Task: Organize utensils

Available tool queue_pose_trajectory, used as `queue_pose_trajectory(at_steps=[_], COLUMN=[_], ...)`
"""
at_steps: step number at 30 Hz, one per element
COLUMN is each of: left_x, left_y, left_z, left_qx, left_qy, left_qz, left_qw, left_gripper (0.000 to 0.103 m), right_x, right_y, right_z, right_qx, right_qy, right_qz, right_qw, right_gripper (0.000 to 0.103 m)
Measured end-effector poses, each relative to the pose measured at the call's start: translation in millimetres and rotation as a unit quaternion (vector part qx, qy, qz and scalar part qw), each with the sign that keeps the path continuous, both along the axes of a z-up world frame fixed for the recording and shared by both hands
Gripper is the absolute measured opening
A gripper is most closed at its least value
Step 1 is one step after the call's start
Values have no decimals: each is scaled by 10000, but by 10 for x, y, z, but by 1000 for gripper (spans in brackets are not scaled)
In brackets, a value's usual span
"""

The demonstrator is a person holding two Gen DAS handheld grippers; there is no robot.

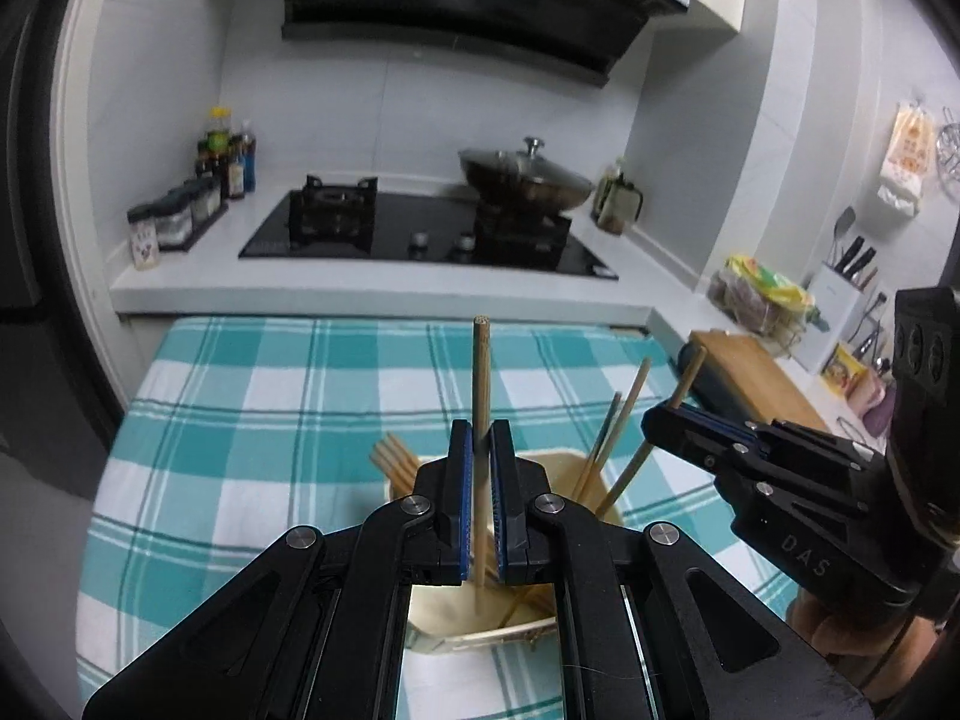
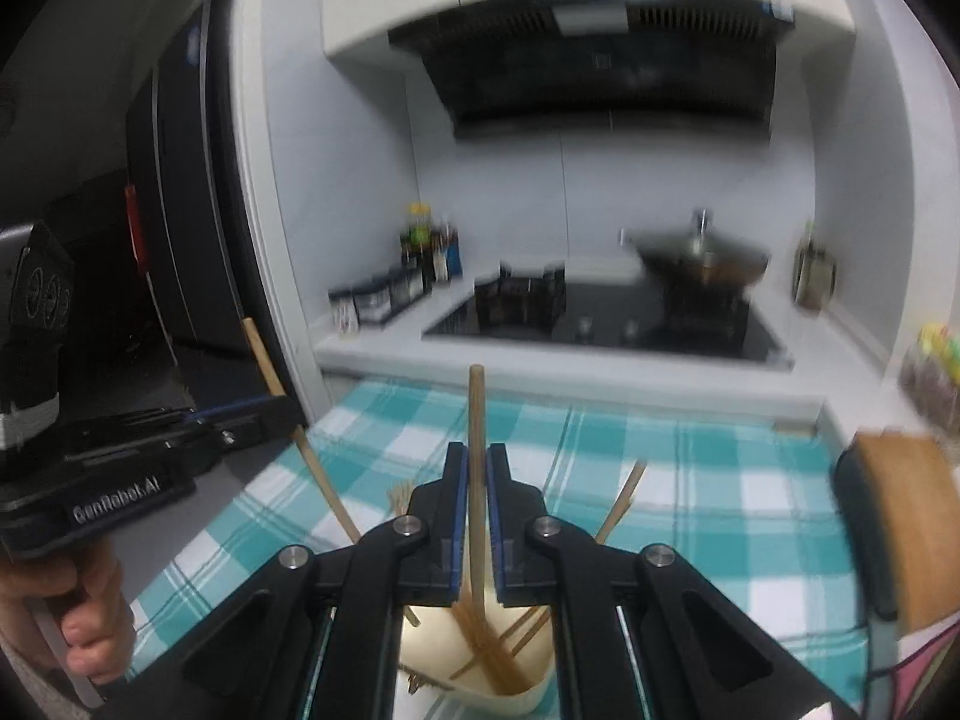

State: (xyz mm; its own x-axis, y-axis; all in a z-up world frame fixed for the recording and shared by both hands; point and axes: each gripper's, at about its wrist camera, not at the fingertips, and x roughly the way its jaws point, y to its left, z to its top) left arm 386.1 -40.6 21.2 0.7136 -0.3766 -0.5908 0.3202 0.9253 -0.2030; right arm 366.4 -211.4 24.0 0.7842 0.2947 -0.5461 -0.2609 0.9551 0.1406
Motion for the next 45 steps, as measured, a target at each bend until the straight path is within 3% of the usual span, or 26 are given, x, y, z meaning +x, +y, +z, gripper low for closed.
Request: queue_pose_trajectory(at_steps=[4,5,6,7,9,12,15,19,21,24,31,45], left_x=[125,137,125,84,-50,-338,-746,-1275,-1531,-1847,-2288,-2852], left_y=[-42,-19,7,49,117,190,185,169,167,201,336,187], left_z=[-347,-391,-411,-408,-352,-227,-95,-3,-6,-76,-198,-57], left_qx=[242,250,254,269,330,641,1015,1379,1468,1597,1317,1205], left_qy=[428,510,525,470,209,-303,-847,-1126,-1121,-919,-487,-582], left_qz=[79,122,180,256,365,578,756,971,1049,1297,1298,1169], left_qw=[9988,9983,9981,9982,9986,9958,9883,9792,9772,9743,9815,9841], left_gripper=[11,24,41,51,79,99,102,103,103,103,103,103], right_x=[299,371,385,406,310,94,-237,-791,-1084,-1405,-2009,-2791], right_y=[28,-1,-43,-99,-195,-255,-259,-163,-135,-81,97,68], right_z=[-411,-479,-543,-559,-540,-423,-214,8,49,34,-76,-96], right_qx=[-102,-47,55,222,433,359,70,-145,-117,-88,-768,-770], right_qy=[701,805,889,927,794,545,171,-297,-418,-254,-16,-69], right_qz=[-56,-122,-162,-198,-266,-326,-409,-402,-479,-679,-1385,-1719], right_qw=[9975,9967,9959,9953,9955,9973,9990,9986,9979,9973,9874,9821], right_gripper=[8,10,26,50,56,57,71,90,91,92,93,93])
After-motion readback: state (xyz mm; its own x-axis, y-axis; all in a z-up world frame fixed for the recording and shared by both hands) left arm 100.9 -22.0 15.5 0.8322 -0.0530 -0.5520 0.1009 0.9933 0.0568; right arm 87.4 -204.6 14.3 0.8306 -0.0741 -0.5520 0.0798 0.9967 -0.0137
